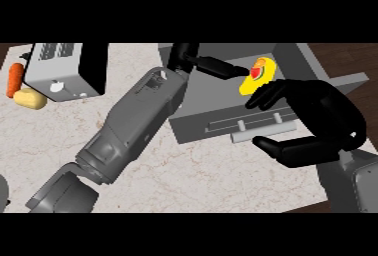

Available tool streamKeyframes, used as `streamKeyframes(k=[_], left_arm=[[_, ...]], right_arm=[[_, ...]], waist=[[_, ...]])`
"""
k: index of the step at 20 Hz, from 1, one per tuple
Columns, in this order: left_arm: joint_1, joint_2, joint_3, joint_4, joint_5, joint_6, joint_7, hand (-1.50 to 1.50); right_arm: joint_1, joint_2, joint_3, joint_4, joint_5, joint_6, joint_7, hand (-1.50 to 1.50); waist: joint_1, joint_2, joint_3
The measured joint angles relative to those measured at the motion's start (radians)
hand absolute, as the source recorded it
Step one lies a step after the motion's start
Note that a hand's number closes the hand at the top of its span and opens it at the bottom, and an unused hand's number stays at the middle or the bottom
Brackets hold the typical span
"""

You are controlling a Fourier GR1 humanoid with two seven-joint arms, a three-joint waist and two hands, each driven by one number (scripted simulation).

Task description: Pick up the cup, place it into the drawer and close the drawer

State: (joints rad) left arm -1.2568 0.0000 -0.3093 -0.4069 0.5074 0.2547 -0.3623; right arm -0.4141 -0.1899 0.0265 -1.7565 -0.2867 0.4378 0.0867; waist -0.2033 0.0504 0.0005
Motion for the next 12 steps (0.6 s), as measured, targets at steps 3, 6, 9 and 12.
streamKeyframes(k=[3, 6, 9, 12], left_arm=[[0.003, 0.0, 0.016, -0.016, 0.049, 0.01, -0.052, -1.5], [0.0, 0.0, 0.027, -0.012, 0.082, 0.029, -0.085, -1.5], [-0.004, 0.0, 0.027, 0.0, 0.106, 0.051, -0.111, -1.5], [0.009, 0.0, 0.036, 0.011, 0.126, 0.052, -0.135, -1.5]], right_arm=[[-0.002, -0.044, 0.05, 0.004, -0.013, 0.079, 0.048, 1.5], [0.008, -0.11, 0.101, -0.001, 0.015, 0.154, 0.096, -1.5], [0.04, -0.153, 0.141, -0.008, 0.094, 0.179, 0.117, -1.5], [0.067, -0.192, 0.165, -0.029, 0.233, 0.167, 0.089, -1.5]], waist=[[0.022, -0.008, -0.001], [0.044, -0.015, -0.001], [0.07, -0.022, -0.001], [0.099, -0.028, 0.0]])
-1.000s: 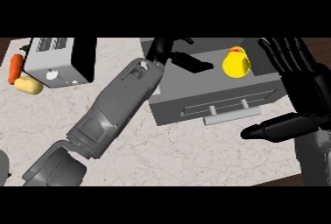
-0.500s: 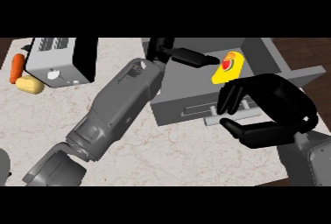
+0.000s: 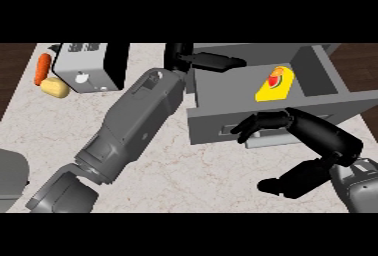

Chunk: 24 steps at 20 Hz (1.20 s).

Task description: Pick up the cup, place it into the drawer and close the drawer

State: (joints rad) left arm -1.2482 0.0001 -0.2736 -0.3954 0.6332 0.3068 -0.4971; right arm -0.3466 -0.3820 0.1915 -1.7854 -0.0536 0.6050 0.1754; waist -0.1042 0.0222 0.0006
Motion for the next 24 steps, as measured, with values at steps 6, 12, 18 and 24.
streamKeyframes(k=[6, 12, 18, 24], left_arm=[[0.026, 0.004, 0.028, 0.002, 0.029, -0.035, -0.046, -1.5], [0.101, 0.019, 0.04, -0.053, 0.033, -0.075, -0.068, -1.5], [0.181, 0.063, 0.045, -0.133, 0.038, -0.115, -0.057, -1.5], [0.254, 0.11, 0.041, -0.213, 0.044, -0.162, -0.029, -1.5]], right_arm=[[0.048, 0.025, 0.094, 0.122, 0.285, -0.121, -0.085, -1.5], [-0.017, 0.054, 0.16, 0.423, 0.463, -0.201, -0.208, 1.5], [-0.148, 0.084, 0.145, 0.784, 0.565, -0.302, -0.363, 1.5], [-0.306, 0.089, 0.042, 1.049, 0.561, -0.392, -0.508, 1.5]], waist=[[0.066, -0.006, 0.0], [0.123, -0.012, 0.0], [0.167, -0.015, -0.001], [0.208, -0.007, 0.001]])
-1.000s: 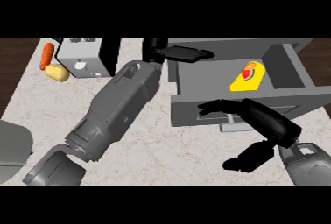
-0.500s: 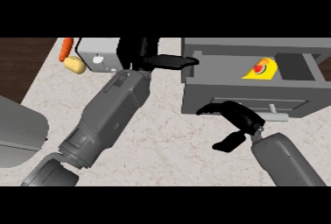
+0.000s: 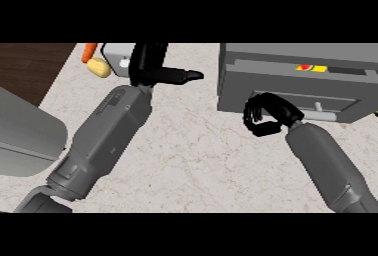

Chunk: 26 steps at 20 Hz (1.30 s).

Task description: Pick up the cup, place it into the drawer and close the drawer

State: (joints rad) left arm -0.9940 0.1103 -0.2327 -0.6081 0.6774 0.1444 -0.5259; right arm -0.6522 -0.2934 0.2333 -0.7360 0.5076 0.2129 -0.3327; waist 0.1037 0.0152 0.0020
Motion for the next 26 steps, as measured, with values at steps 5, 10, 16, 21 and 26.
streamKeyframes(k=[5, 10, 16, 21, 26], left_arm=[[0.062, 0.033, -0.009, -0.057, 0.003, -0.038, 0.017, -1.5], [0.103, 0.061, -0.017, -0.091, 0.003, -0.074, 0.027, -1.5], [0.128, 0.089, -0.019, -0.122, 0.008, -0.109, 0.041, -1.5], [0.147, 0.097, -0.024, -0.137, 0.011, -0.133, 0.045, -1.5], [0.161, 0.1, -0.027, -0.152, 0.015, -0.153, 0.047, -1.5]], right_arm=[[-0.115, -0.021, -0.101, 0.151, -0.04, -0.042, -0.054, 1.5], [-0.128, -0.027, -0.135, 0.189, -0.079, 0.001, -0.087, 1.5], [-0.122, -0.047, -0.161, 0.188, -0.126, 0.077, -0.106, 1.5], [-0.115, -0.067, -0.178, 0.171, -0.167, 0.157, -0.103, 1.5], [-0.104, -0.084, -0.19, 0.149, -0.201, 0.218, -0.099, 1.5]], waist=[[0.032, 0.011, 0.005], [0.044, 0.008, 0.005], [0.06, 0.011, 0.008], [0.071, 0.017, 0.012], [0.082, 0.023, 0.015]])
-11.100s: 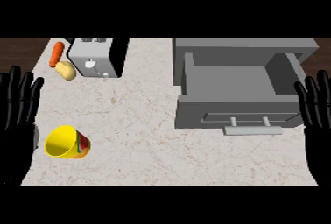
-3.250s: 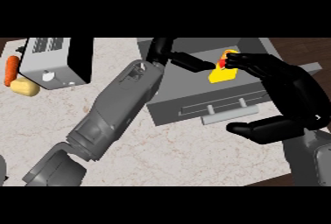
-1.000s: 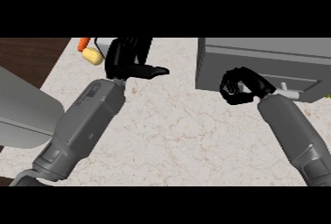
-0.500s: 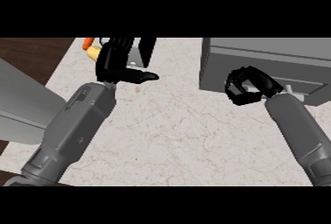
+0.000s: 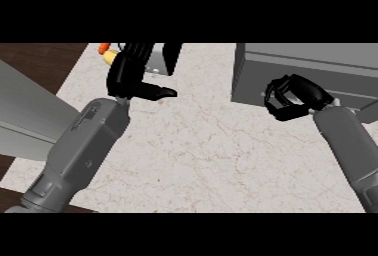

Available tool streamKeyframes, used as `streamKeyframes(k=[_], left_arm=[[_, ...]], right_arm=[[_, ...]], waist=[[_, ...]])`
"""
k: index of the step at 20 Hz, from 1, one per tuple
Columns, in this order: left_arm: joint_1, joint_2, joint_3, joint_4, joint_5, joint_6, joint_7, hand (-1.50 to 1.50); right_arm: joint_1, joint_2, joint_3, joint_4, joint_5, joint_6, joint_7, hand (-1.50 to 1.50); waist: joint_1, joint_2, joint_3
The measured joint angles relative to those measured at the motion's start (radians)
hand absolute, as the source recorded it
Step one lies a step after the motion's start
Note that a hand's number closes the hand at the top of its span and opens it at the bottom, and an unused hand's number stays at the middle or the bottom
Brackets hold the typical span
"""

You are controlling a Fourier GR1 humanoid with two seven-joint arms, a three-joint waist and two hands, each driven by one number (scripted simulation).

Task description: Pick up the cup, place it into the drawer and close the drawer

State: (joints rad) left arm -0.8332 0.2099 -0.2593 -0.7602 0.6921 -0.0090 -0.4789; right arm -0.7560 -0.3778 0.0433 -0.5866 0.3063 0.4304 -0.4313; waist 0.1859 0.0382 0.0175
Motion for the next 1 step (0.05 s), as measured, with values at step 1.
streamKeyframes(k=[1], left_arm=[[0.004, 0.002, 0.0, -0.002, 0.001, -0.004, 0.0, -1.5]], right_arm=[[0.003, -0.002, -0.002, -0.004, -0.005, 0.008, 0.0, 1.5]], waist=[[0.002, 0.001, 0.001]])
